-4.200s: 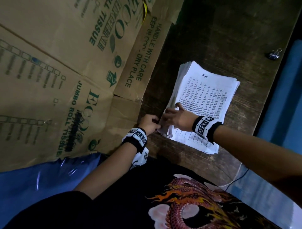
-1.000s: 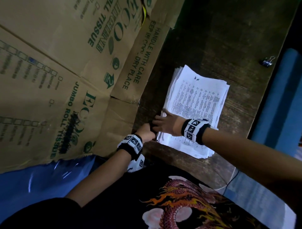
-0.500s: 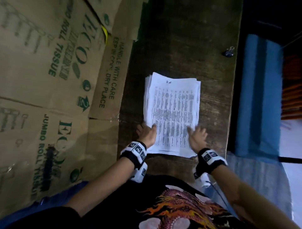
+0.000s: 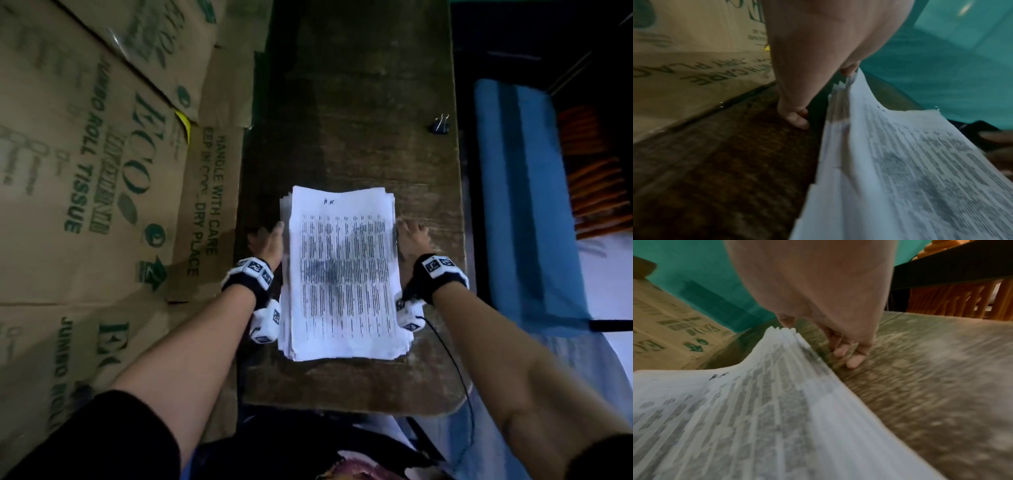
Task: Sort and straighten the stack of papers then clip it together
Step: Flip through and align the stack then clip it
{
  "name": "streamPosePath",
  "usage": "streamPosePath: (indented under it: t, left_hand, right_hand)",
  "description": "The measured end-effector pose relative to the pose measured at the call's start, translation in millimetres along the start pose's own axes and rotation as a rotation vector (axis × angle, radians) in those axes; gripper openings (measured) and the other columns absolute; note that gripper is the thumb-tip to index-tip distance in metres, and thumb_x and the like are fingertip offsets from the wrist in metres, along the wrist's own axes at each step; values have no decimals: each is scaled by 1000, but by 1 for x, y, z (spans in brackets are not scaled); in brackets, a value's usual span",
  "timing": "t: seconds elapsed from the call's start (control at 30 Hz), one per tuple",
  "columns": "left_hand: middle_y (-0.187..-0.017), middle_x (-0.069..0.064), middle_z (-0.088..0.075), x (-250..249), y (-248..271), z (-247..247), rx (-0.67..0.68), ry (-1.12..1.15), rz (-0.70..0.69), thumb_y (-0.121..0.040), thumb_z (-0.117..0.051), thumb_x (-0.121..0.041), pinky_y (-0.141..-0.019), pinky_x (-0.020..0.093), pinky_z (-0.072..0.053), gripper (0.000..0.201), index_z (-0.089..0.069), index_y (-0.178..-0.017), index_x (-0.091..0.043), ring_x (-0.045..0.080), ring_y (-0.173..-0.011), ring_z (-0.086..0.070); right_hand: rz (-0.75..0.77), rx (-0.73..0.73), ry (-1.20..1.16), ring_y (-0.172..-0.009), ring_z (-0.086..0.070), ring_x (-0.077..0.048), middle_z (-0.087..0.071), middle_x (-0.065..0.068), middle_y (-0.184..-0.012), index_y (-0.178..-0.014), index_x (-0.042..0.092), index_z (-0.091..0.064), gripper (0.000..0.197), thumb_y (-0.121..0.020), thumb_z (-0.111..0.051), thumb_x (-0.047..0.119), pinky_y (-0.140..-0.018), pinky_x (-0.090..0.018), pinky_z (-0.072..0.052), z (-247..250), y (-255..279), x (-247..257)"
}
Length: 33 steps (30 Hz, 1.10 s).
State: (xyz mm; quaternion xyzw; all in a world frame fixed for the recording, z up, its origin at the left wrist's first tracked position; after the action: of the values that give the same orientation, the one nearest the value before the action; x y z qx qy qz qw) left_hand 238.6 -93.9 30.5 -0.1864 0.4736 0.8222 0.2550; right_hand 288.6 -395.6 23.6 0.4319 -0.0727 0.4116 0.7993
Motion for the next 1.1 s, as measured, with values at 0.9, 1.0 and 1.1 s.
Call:
streamPosePath:
  t: [0.9,1.0,1.1]
  left_hand:
    - [-108,7,-72,11,-4,-27,324,297,-7,-50,-90,-26,-95,47,-52,68,-64,-110,-8,25,-101,-68]
    - [-103,2,-72,-38,33,1,181,443,-250,-72,-81,-18,-85,30,-55,40,-65,-107,-7,18,-99,-69]
    - [-93,-12,-72,-84,76,35,23,561,-547,-80,-74,-11,-81,22,-55,18,-69,-95,-20,7,-88,-69]
  right_hand:
    - [144,339,-301,-76,-74,-10,-77,-4,-89,-107,0,-65,24,-84,-71,1,-76,-36,-61,3,28,28]
    - [401,72,-338,-82,-70,-8,-73,-4,-98,-105,4,-65,24,-82,-73,3,-79,-30,-58,40,59,60]
    - [637,-75,-555,-77,-67,0,-71,-7,-97,-107,-4,-63,29,-80,-74,0,-71,-17,-54,79,94,87]
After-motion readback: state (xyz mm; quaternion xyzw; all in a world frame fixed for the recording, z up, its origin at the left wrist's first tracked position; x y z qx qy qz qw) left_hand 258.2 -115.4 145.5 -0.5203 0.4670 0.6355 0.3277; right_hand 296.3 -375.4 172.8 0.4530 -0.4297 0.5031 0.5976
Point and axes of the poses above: each hand's wrist, its own y-axis away from the middle knuckle, its own z-axis out of the back of the hand, x = y × z, the point moved 5 cm from there along -y, towards the middle knuckle
